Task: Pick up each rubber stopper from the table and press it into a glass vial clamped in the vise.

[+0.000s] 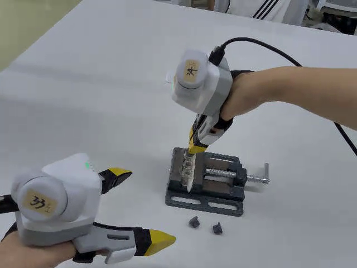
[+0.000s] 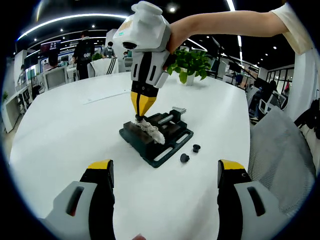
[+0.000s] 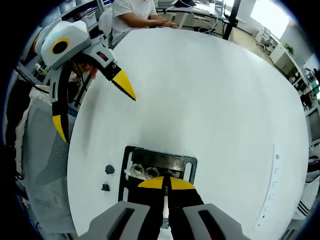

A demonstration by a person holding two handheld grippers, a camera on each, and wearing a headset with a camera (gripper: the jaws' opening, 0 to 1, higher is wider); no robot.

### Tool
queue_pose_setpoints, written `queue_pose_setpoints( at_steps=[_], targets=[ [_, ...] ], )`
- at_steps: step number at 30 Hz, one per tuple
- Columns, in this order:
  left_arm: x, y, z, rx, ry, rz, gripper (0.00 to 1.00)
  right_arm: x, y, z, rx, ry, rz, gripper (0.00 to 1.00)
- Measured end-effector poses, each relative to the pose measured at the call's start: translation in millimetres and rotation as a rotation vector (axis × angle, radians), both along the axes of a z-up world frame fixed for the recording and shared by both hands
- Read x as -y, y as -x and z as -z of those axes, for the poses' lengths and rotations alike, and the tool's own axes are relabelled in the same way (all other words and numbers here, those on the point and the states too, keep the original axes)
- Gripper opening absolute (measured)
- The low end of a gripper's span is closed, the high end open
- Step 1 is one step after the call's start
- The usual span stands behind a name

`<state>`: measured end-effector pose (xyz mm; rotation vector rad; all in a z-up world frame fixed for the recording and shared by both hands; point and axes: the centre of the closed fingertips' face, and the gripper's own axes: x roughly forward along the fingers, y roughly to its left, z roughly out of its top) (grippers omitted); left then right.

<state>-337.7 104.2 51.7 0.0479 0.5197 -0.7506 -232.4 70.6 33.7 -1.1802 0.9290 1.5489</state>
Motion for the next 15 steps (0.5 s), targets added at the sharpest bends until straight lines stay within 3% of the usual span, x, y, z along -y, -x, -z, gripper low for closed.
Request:
queue_pose_setpoints(
  at_steps=[7,15],
  targets=[
    [-0.1,-1.7,-0.7,0.012,0.005,-0.001,0.84,0.2,-1.2,0.9,-0.003,-0.069,0.040,0.00],
    [3.1,-0.1,0.4,0.014,0.006,0.002,0.84,-0.5,-1.0,2.3,0.000,-0.098,0.097,0.00]
  ],
)
